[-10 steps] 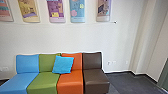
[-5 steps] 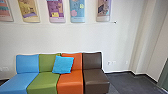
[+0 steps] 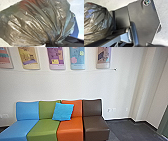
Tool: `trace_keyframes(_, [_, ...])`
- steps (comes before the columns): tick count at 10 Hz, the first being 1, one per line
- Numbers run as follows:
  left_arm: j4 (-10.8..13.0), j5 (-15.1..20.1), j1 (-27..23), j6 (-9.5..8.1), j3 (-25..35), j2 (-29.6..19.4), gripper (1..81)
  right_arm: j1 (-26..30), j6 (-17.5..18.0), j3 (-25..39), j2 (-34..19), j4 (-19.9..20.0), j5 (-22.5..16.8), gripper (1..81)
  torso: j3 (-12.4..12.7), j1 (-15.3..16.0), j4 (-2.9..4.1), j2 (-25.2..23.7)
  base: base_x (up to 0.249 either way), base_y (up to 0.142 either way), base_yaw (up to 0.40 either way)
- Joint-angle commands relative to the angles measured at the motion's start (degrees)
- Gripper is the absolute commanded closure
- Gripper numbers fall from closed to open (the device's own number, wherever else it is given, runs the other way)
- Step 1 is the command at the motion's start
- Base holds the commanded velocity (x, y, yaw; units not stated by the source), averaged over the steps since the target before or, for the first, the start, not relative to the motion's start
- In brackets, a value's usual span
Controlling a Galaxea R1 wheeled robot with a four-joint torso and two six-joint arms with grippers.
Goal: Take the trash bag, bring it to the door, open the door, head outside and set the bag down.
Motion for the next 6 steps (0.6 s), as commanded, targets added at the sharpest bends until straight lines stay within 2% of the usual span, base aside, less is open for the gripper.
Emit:
trace_keyframes(1, [0.19, 3.32, -3.41, 0.16, -0.23, 0.04, 81.1, 2.70, -0.22, 0.34, -0.06, -0.50, -3.46, 1.0, 0.00, 0.00, 0.00, 0.00, 0.000, 0.000, -0.139])
trace_keyframes(6, [0.19, 3.32, -3.40, 0.16, -0.23, -0.14, 81.1, 2.70, -0.22, 0.51, -0.06, -0.50, -3.46, 1.0, 0.00, 0.00, 0.00, 0.00, 0.000, 0.000, -0.144])
